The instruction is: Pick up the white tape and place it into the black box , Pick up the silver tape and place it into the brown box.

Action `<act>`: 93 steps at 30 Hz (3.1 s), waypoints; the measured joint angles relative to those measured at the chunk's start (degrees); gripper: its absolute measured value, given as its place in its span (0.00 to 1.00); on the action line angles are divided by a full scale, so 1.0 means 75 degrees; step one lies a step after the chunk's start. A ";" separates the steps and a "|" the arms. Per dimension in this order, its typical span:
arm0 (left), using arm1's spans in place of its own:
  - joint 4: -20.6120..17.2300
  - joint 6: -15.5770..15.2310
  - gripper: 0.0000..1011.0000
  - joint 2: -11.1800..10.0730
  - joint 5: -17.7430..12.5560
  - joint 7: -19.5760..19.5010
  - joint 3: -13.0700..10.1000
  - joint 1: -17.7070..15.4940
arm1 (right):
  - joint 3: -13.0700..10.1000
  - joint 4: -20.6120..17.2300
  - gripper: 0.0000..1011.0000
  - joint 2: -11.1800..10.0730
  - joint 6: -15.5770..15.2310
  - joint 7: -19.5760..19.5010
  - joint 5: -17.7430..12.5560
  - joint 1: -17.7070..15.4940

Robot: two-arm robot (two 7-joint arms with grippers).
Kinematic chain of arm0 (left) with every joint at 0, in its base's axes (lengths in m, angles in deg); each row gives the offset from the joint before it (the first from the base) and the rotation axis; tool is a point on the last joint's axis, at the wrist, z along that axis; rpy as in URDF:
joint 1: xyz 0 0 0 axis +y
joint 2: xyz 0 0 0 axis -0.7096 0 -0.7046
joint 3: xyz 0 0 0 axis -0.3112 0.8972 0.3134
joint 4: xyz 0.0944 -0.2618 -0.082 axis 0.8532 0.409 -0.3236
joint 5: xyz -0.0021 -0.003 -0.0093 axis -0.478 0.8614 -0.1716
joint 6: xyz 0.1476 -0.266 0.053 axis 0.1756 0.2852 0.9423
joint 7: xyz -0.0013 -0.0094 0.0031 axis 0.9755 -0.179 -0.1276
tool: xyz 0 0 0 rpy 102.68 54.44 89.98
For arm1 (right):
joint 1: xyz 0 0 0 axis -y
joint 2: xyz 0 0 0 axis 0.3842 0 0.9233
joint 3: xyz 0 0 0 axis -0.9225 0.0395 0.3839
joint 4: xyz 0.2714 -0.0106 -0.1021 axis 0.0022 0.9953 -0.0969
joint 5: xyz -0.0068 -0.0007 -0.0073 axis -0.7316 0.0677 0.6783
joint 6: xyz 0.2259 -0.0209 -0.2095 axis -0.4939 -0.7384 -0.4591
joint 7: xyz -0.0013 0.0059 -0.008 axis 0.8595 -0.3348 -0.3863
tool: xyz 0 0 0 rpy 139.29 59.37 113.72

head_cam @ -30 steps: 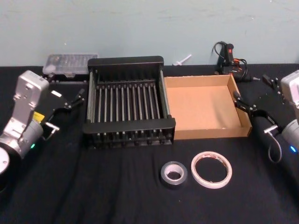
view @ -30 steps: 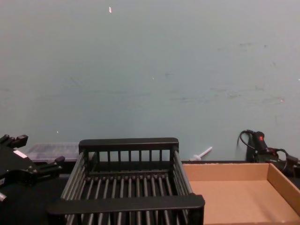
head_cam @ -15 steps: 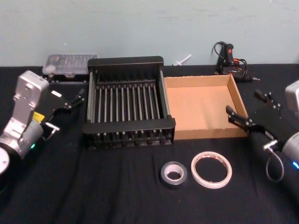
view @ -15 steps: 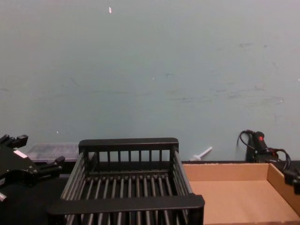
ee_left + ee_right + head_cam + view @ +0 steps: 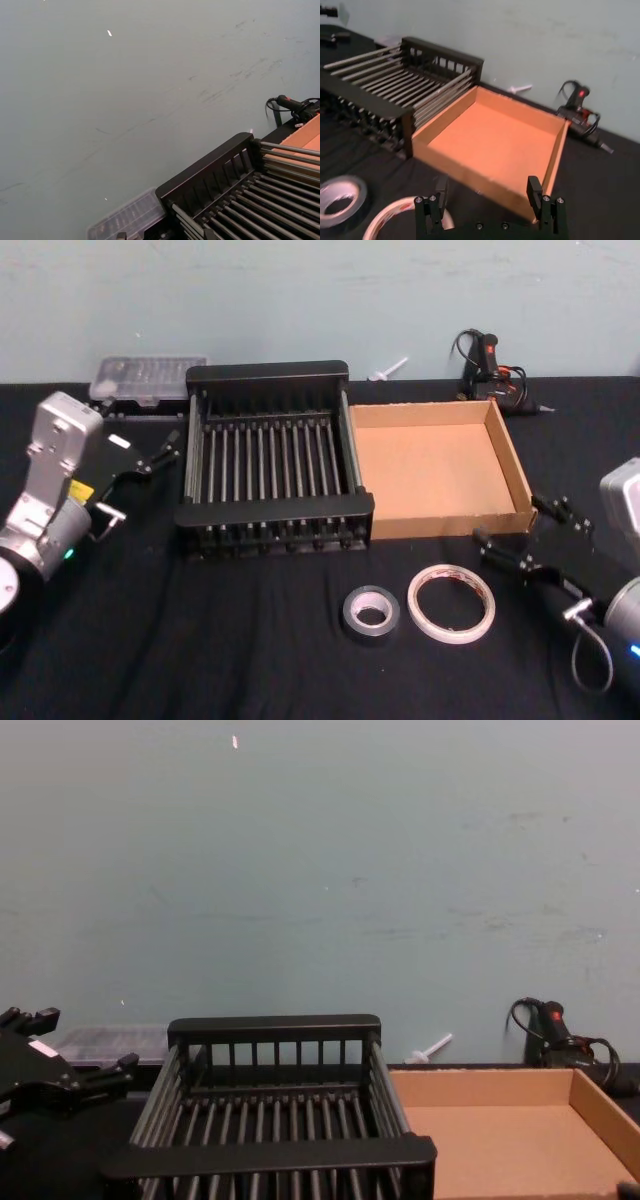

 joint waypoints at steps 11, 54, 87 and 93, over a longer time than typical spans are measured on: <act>0.0000 0.0000 0.99 0.0000 0.0000 0.0000 0.0000 0.0000 | -0.0073 -0.0195 0.99 0.0022 -0.0801 0.0375 -0.0159 -0.0289; 0.0000 0.0000 0.99 0.0000 0.0000 0.0000 0.0000 0.0000 | -0.0025 0.0255 0.99 0.0687 -0.2241 0.0999 0.0559 0.0211; 0.0000 0.0000 0.99 0.0000 0.0000 0.0000 0.0000 0.0000 | -0.0264 0.0386 0.99 0.1084 -0.2467 0.1351 0.1069 0.0237; 0.0000 0.0000 0.99 0.0000 0.0000 0.0000 0.0000 0.0000 | -0.0258 0.0385 0.99 0.1077 -0.2466 0.1349 0.1065 0.0241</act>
